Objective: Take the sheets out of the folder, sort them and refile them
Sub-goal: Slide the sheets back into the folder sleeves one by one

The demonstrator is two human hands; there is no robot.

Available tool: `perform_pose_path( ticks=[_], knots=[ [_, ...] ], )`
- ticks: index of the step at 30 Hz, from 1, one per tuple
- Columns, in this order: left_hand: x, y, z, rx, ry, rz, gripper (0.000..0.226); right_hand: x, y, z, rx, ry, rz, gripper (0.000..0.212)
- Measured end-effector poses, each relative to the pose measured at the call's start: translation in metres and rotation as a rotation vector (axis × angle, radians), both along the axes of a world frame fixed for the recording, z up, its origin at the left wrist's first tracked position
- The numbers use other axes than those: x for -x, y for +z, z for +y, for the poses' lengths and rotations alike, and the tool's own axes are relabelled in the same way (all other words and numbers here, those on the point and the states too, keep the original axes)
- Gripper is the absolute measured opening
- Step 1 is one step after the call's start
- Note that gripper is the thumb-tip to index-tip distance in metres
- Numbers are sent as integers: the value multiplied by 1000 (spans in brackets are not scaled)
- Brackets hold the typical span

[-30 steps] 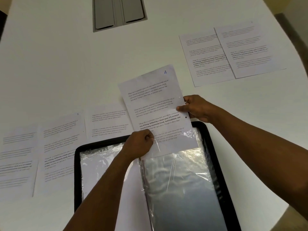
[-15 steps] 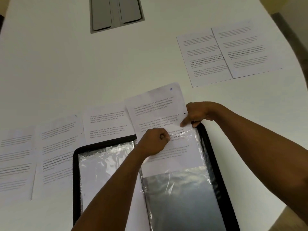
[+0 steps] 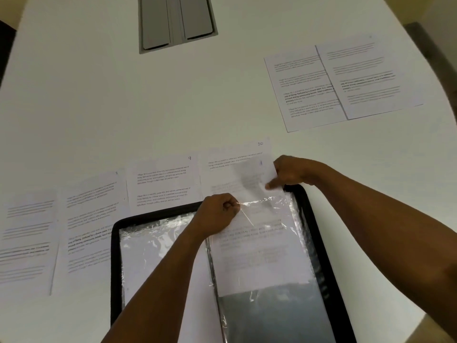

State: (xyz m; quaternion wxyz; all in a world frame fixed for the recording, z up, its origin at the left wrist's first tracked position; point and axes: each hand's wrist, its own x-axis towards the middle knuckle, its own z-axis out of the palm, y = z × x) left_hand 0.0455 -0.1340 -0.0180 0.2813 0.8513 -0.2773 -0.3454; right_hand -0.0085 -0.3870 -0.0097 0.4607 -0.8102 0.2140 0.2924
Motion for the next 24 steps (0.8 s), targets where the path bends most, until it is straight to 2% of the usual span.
perform_pose_path(
  ticks=[2,3,4,7,9,11,13,18,21,24],
  knots=[
    [-1,0,-1,4,-6,0,10,-2,6,-1,49,230,149,31],
    [-1,-1,-2,7,-9,1,10,-3,8,-2,53,269,176,36],
    [-1,-1,-2,12,-9,3,9,-5,9,-3,45,260,155,41],
    [-1,-1,-1,19,-5,3,6,-5,7,4,-62,-38,-95,41],
    [-1,-1,0,25,2,-1,7,-5,4,7,51,2,-207,28],
    [-2,-1,2,24,-1,-11,8,-3,4,8,109,203,-117,8],
    [-2,-2,4,20,-17,-20,9,-3,8,9,73,306,3,15],
    [0,-1,3,42,24,-41,5,-8,7,21,145,270,-130,9],
    [1,0,3,54,20,-56,3,-6,7,24,182,374,-87,11],
    [2,-1,2,55,27,-46,4,-9,8,20,152,282,-96,10]
  ],
)
